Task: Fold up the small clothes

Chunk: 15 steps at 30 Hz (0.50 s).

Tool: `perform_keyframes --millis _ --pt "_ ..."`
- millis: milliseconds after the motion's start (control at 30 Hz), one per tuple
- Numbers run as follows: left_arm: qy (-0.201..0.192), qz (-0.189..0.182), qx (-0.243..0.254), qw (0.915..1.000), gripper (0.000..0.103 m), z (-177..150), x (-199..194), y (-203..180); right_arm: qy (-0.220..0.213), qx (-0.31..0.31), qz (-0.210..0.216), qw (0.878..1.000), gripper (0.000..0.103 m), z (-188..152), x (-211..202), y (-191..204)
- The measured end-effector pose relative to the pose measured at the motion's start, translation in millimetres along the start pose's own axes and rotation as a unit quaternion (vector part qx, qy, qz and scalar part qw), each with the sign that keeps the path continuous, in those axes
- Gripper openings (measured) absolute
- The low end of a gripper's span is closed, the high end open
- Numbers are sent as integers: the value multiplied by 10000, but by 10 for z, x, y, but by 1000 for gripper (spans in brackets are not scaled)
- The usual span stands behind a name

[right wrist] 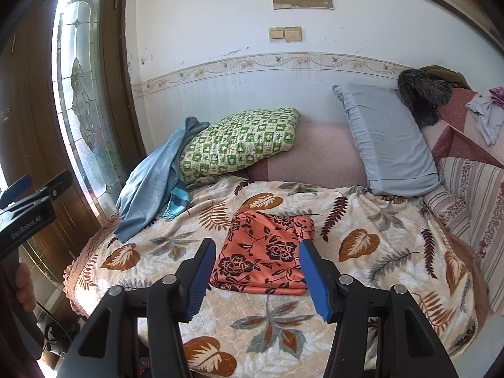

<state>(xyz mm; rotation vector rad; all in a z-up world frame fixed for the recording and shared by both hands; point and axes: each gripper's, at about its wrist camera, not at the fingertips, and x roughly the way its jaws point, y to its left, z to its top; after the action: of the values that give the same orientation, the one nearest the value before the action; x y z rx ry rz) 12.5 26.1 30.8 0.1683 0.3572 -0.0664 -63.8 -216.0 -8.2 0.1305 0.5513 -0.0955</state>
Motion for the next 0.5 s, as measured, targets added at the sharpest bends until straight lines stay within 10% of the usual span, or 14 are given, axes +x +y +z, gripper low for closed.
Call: perform_keyframes --millis 500 --pt "-44 45 -35 10000 103 11 35 6 -165 141 -314 9993 59 -130 -84 -298"
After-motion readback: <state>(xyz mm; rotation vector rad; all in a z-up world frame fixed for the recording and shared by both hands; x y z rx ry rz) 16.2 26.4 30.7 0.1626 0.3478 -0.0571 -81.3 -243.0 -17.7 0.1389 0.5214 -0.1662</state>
